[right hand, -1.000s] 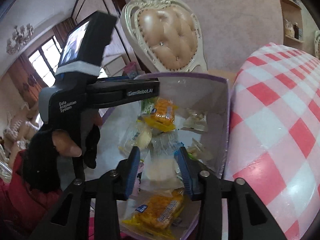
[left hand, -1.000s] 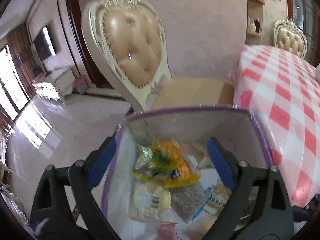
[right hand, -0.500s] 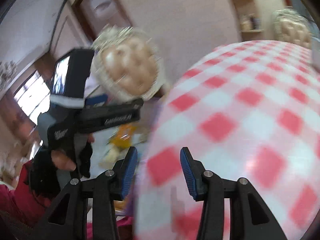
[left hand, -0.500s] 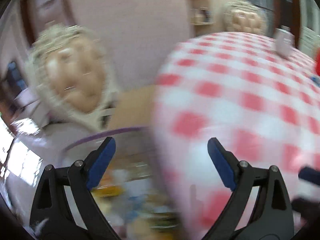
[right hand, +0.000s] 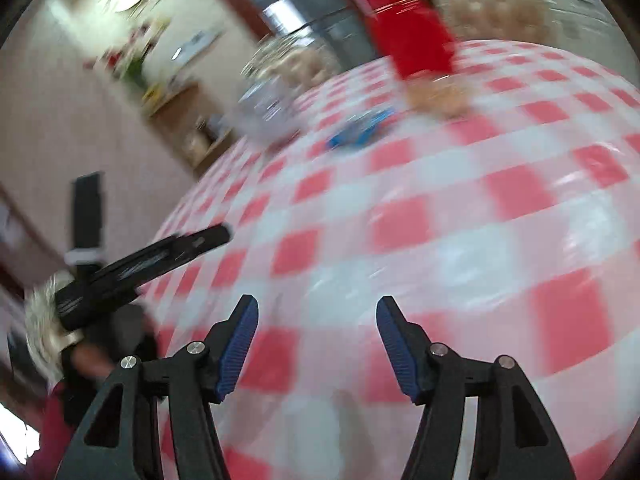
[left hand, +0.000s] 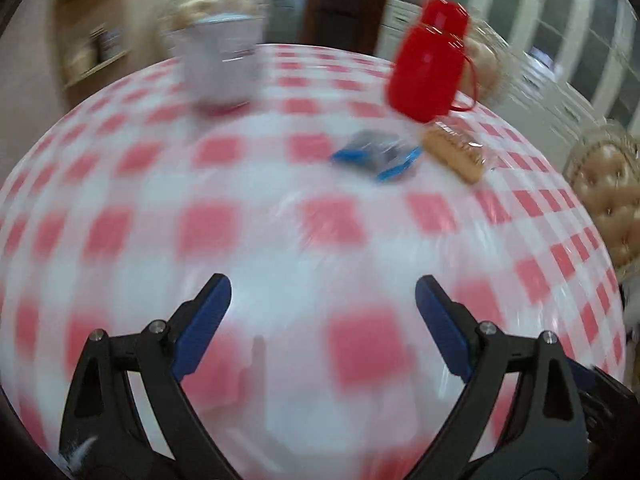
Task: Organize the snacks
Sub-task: 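Return both tools from the box to the table, then grasp the blue-white pack with the left tool while the right tool grasps the orange-label bread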
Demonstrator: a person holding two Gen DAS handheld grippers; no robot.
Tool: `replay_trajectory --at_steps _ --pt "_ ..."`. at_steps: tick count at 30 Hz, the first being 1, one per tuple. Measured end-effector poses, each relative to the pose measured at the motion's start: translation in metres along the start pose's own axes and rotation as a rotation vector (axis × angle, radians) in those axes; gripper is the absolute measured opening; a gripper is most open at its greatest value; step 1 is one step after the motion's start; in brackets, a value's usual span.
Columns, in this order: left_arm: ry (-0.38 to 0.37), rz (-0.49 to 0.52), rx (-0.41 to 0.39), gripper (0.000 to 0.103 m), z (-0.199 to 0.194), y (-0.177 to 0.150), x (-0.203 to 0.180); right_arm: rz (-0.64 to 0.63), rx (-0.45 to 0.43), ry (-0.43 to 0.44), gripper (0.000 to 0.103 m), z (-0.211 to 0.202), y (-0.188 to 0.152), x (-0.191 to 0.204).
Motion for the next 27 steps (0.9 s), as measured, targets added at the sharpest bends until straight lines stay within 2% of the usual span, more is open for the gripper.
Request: replay_trajectory --at_steps 2,4,8,9,11,13,14,15,16,17,18,19,20,23,27 --pt "-0.035 0.025 0.033 0.094 0.043 0.034 -0.018 0.071 -0.032 -0.043 0.063 -0.009 0.007 -0.03" --pt "-0.049 0.011 0.049 0.094 0.07 0.055 -0.023 0.152 -0.052 -0.047 0.063 -0.016 0.01 -0.051" --pt "-0.147 0.013 0.084 0.094 0.115 0.095 -0.037 0.212 -0.027 -0.029 0.063 -0.007 0.008 -0.05" --pt "-0.146 0.026 0.09 0.097 0.122 0.098 -0.042 0.209 -0.016 -0.022 0.063 -0.006 0.009 -0.05" --pt "-0.089 0.09 0.098 0.097 0.14 0.102 -0.052 0.2 -0.009 -0.008 0.063 -0.008 0.008 -0.049" --pt "-0.069 0.132 0.132 0.097 0.156 0.099 -0.056 0.188 -0.022 0.007 0.063 -0.013 0.008 -0.045" --pt "-0.044 0.172 0.107 0.096 0.156 0.097 -0.061 0.186 -0.033 0.007 0.063 -0.018 0.009 -0.047" --pt "-0.043 0.187 0.104 0.082 0.155 0.096 -0.066 0.186 -0.049 -0.001 0.063 -0.023 0.009 -0.049" --pt "-0.036 0.186 0.078 0.073 0.152 0.095 -0.066 0.19 -0.063 -0.017 0.063 -0.025 0.01 -0.051" --pt "-0.018 0.181 0.057 0.04 0.15 0.094 -0.065 0.198 -0.068 -0.026 0.063 -0.024 0.011 -0.056" --pt "-0.019 0.172 0.051 0.023 0.147 0.092 -0.063 0.206 -0.068 -0.029 0.063 -0.023 0.011 -0.059" --pt "-0.051 0.153 0.052 0.011 0.143 0.091 -0.06 0.211 -0.068 -0.031 0.063 -0.021 0.011 -0.061" --pt "-0.076 0.123 0.034 0.004 0.135 0.086 -0.055 0.214 -0.068 -0.038 0.063 -0.02 0.01 -0.063" --pt "-0.134 0.085 -0.044 0.003 0.099 0.068 -0.041 0.211 -0.06 -0.061 0.063 -0.015 0.01 -0.065" --pt "-0.179 0.111 -0.051 0.004 0.066 0.042 -0.035 0.219 -0.059 -0.06 0.063 -0.01 0.01 -0.069"
Point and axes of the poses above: each gripper's, at about its wrist camera, not at the fingertips, and z roughly the way its jaws point, x to its left, y to its top, the point moved 1 cm from there along z, roughly the way its jaws point, and after that the axes turned 4 degrees about -z, right-handed, at the moved point
